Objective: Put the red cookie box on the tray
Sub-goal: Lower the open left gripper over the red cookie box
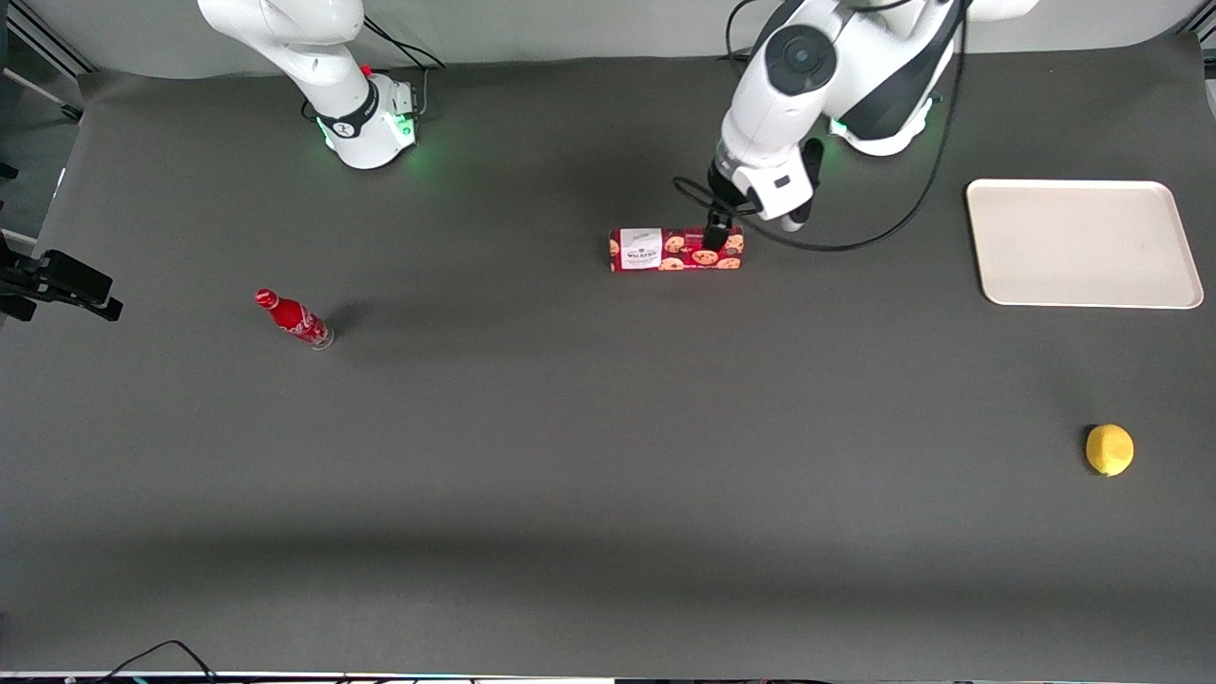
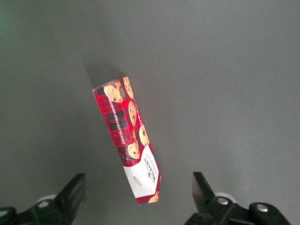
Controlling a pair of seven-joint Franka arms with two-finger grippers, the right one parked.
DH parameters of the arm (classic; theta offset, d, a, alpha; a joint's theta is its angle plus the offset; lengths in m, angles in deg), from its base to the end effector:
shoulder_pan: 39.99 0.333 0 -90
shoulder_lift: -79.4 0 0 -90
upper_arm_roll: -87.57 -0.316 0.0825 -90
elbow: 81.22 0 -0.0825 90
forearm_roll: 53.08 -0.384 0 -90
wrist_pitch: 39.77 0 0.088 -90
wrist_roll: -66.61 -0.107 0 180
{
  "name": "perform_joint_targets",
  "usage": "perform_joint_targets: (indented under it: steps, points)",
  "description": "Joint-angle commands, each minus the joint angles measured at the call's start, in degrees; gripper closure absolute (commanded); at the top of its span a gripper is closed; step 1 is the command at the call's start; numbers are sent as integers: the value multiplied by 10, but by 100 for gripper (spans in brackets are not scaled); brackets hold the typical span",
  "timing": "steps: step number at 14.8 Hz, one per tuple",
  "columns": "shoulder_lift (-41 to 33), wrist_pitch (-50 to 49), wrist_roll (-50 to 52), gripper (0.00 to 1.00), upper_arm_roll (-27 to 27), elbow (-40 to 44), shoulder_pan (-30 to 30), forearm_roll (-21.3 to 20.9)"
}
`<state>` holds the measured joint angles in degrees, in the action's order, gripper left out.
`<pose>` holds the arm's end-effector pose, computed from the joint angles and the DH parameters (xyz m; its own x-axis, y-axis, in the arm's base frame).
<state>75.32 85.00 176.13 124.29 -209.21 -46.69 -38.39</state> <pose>0.3666 -0.3629 0.3959 0.2584 0.9536 -0.1547 0.9606 -0.2706 -0.0636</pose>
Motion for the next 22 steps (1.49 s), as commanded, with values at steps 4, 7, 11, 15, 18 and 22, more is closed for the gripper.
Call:
perform_joint_targets:
  steps: [4, 7, 11, 15, 18, 22]
  points:
    - [86, 107, 115, 0, 23, -35, -48, -69]
    - [130, 133, 169, 0, 24, -39, -64, -130]
    - [161, 174, 186, 0, 23, -61, -70, -165]
    - [178, 187, 189, 0, 23, -70, -74, -176]
    - [198, 206, 218, 0, 22, -69, -75, -207]
    - [230, 230, 301, 0, 22, -69, -75, -304]
